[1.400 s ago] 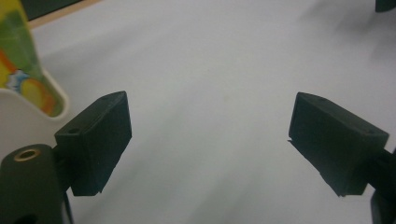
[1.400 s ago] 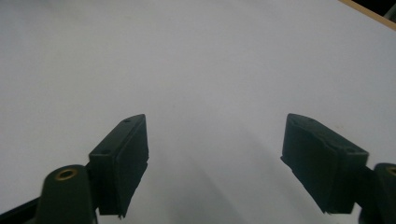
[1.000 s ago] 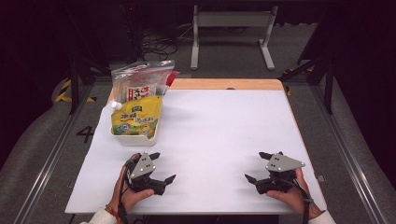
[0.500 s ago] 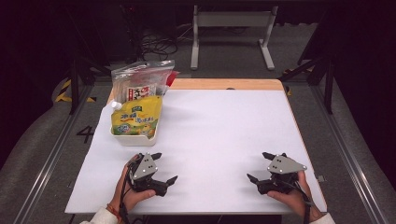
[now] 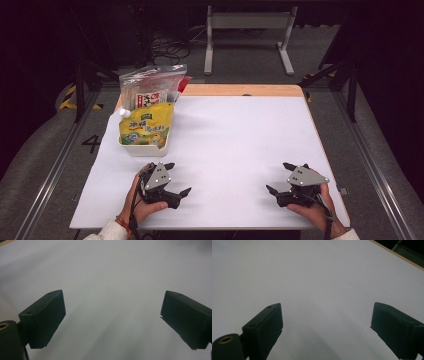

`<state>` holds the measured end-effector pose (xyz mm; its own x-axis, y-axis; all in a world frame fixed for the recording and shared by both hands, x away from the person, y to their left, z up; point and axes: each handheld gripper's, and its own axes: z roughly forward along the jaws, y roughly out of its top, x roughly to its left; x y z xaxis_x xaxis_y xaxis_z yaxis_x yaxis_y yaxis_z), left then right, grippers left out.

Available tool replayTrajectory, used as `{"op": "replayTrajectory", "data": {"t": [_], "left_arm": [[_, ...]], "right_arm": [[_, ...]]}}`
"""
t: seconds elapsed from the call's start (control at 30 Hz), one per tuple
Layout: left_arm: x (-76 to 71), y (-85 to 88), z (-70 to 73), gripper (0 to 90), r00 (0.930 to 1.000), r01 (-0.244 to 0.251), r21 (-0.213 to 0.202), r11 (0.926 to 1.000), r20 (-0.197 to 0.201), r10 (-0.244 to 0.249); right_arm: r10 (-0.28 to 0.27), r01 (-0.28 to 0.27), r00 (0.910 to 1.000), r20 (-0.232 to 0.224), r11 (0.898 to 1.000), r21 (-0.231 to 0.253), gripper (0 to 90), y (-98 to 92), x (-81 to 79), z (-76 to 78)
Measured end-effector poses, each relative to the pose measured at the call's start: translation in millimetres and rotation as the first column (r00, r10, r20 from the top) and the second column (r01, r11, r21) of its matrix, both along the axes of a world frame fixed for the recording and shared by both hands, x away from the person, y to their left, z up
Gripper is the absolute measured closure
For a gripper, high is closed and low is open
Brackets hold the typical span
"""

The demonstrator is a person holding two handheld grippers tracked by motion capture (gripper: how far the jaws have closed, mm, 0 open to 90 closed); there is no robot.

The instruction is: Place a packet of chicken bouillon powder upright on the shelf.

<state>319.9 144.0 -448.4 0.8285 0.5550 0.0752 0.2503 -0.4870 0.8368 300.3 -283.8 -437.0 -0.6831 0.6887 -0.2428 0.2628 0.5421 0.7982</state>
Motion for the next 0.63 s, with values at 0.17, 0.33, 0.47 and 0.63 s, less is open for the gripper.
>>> {"op": "replayTrajectory", "data": {"t": [0.17, 0.33, 0.47, 0.63], "left_arm": [[0.8, -1.1, -0.9, 6.6, 1.0000, 0.003, 0.006, 1.0000, -0.003, -0.003], [1.4, -1.5, -1.1, 6.6, 1.0000, 0.007, 0.013, 0.9999, -0.004, -0.007], [1.4, -2.6, -1.3, 6.7, 0.9999, 0.014, 0.020, 0.9997, -0.001, -0.014], [1.9, -5.6, -1.9, 6.7, 0.9997, 0.025, 0.030, 0.9992, -0.002, -0.025]], "right_arm": [[0.000, 0.000, 1.0000, 0.005, 1.000, -0.006, 10.3, -0.1, -0.3, -0.3], [-0.002, 0.002, 1.0000, -0.001, 1.000, -0.011, 10.3, -0.1, 0.4, -1.5], [-0.002, 0.002, 1.0000, 0.000, 1.000, -0.011, 10.3, 0.5, -0.2, -1.5], [-0.006, 0.006, 1.0000, 0.002, 1.000, -0.014, 10.3, -0.2, -1.7, -1.5]]}}
